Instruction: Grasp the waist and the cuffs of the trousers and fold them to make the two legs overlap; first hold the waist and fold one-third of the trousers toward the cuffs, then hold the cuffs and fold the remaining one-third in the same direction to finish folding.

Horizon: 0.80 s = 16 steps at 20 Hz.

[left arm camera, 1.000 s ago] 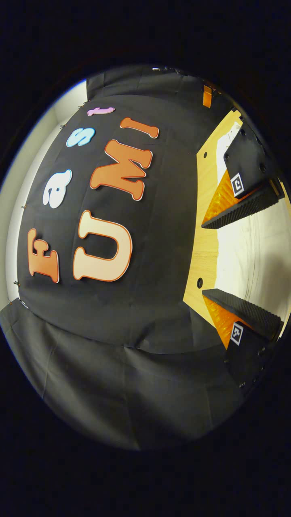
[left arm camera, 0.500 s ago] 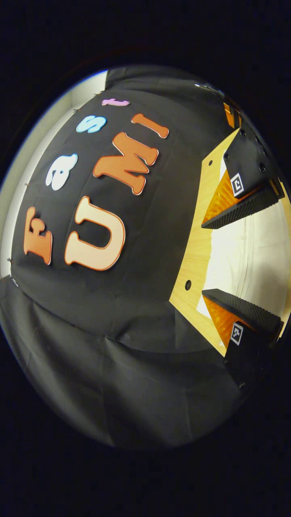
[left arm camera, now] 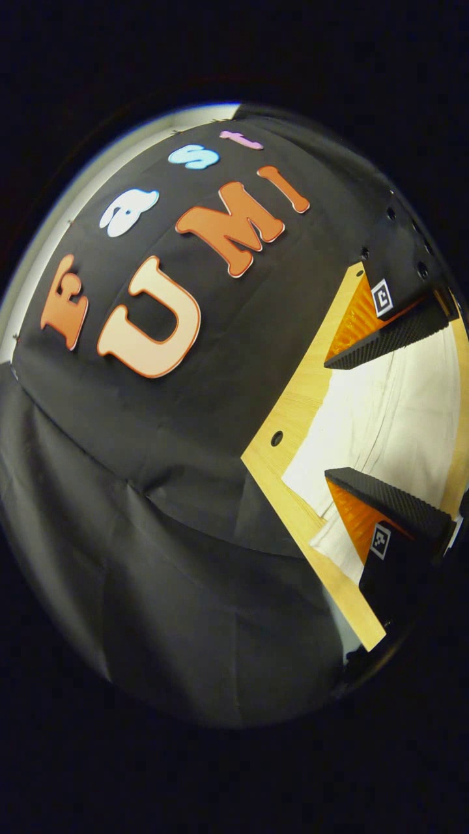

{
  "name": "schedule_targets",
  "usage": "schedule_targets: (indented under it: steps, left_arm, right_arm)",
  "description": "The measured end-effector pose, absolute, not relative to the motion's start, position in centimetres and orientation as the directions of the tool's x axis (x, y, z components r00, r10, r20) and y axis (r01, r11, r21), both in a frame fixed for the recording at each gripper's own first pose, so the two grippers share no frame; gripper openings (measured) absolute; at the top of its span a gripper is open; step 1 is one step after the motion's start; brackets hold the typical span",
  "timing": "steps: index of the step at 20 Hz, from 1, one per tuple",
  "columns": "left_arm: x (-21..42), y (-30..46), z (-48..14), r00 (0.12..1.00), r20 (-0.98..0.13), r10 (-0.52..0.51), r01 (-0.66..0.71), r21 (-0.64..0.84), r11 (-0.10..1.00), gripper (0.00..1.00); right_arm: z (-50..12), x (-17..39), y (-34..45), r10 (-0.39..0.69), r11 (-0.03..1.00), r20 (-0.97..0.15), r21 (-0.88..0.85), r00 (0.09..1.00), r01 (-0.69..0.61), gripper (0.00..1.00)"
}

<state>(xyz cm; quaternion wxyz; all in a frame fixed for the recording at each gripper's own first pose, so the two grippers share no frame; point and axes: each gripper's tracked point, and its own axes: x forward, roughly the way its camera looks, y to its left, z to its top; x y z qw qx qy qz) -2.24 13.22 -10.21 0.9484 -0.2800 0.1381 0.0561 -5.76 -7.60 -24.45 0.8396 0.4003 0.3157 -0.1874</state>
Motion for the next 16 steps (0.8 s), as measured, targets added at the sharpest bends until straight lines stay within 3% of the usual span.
schedule_targets:
  steps: [6,11,12,13,14,16]
  left_arm:
    - [-3.7,14.5,-11.8,0.942,-0.331,0.055,-0.235,-0.532,0.814,0.98]
    - [-5.5,14.8,-15.0,0.907,-0.415,0.078,-0.338,-0.603,0.723,0.99]
    - [-5.9,15.0,-15.7,0.899,-0.43,0.082,-0.356,-0.609,0.708,0.99]
    - [-6.3,15.1,-16.2,0.891,-0.445,0.087,-0.374,-0.614,0.696,0.99]
    - [-6.5,15.2,-16.7,0.886,-0.455,0.091,-0.389,-0.621,0.681,0.99]
    - [-7.3,15.3,-17.8,0.873,-0.478,0.094,-0.421,-0.643,0.64,0.99]
  right_arm:
    - [-27.0,-4.5,-9.9,-0.083,0.551,-0.73,0.534,0.679,0.641,0.99]
    - [-28.3,-3.0,-10.1,-0.078,0.548,-0.762,0.506,0.643,0.666,0.99]
    - [-28.4,-2.5,-9.8,-0.068,0.543,-0.762,0.513,0.644,0.665,0.92]
    - [-28.5,-2.1,-9.7,-0.058,0.537,-0.764,0.519,0.643,0.665,0.92]
    - [-28.6,-1.8,-9.5,-0.041,0.53,-0.769,0.524,0.638,0.666,0.99]
    - [-28.5,-0.9,-9.8,-0.047,0.526,-0.767,0.526,0.64,0.669,0.97]
